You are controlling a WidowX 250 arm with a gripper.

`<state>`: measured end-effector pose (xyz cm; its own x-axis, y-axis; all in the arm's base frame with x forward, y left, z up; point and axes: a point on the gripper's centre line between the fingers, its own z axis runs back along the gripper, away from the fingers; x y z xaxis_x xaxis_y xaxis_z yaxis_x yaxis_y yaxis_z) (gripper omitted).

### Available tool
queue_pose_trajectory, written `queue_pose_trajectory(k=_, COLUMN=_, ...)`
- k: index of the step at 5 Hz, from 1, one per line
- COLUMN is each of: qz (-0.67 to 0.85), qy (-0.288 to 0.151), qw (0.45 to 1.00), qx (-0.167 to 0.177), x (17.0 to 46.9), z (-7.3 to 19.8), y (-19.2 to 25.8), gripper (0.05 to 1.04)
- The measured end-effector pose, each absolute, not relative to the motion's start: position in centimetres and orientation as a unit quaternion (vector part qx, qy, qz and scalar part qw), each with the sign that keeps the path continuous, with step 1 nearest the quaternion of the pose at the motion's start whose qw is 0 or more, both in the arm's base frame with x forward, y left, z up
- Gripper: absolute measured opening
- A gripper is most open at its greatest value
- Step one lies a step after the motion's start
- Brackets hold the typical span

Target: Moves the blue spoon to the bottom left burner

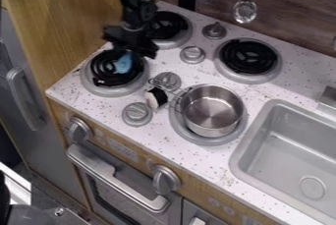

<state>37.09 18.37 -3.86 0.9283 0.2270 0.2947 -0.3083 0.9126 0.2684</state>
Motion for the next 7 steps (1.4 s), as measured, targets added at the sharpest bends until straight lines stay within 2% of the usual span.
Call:
queue_pose_trajectory(k=1, qz=0.160, qy=-0.131, qw=0.967, qx=0.148, x=36.1, z=-4.2, y=19.8, gripper=0.457)
queue_pose_trajectory(k=2, qz=0.128, qy=-0.128, qw=0.977, qx=0.114, x=36.3, z=-4.4, y=19.0, gripper=0.771)
queue_pose_trajectory(k=3, qz=0.109, qy=-0.141, qw=0.980, qx=0.093, x=36.9, z=-4.4, y=18.3, gripper=0.990)
queue_pose_trajectory(k=4, qz=0.076, qy=-0.147, qw=0.983, qx=0.080, x=36.9, z=-1.6, y=16.1, gripper=0.997)
queue_pose_trajectory(k=5, qz=0.043, qy=-0.126, qw=0.990, qx=0.049, x=35.9, z=1.6, y=11.9, gripper=0.997)
queue_pose_trajectory(k=6, qz=0.017, qy=-0.097, qw=0.995, qx=0.031, x=33.9, z=2.1, y=9.0, gripper=0.997)
queue_pose_trajectory(k=7, qz=0.018, qy=-0.058, qw=0.998, qx=0.028, x=31.8, z=1.2, y=6.6, gripper=0.997)
